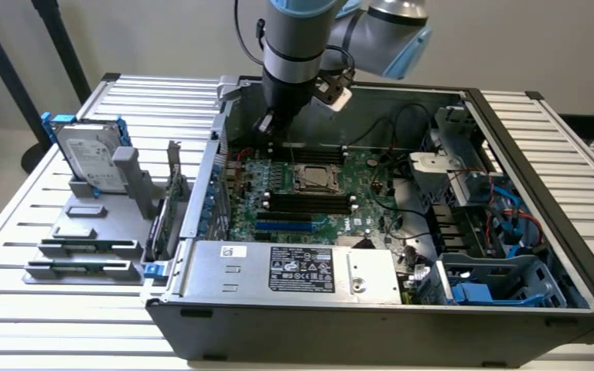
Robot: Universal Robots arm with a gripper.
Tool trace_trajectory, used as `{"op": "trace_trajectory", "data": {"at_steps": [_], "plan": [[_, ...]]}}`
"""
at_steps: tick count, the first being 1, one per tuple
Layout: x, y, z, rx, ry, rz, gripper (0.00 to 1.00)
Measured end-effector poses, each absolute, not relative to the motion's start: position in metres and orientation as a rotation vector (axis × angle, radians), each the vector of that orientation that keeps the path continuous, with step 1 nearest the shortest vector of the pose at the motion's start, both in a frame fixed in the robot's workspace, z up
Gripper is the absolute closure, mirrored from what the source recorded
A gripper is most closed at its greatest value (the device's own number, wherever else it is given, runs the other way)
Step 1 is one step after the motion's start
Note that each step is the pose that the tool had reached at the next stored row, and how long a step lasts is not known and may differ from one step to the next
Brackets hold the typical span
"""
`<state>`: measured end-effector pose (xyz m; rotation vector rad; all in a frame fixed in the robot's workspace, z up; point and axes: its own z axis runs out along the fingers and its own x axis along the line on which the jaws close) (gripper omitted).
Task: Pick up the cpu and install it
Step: 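Install the first cpu locking lever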
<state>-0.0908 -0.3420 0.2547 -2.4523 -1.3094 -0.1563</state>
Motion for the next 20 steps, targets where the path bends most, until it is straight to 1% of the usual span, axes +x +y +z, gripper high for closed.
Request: {"op": "trace_trajectory", "data": {"at_steps": [20], "plan": [[-0.067,-0.353,0.255,-2.427,-1.301,-0.189,0.89]]}}
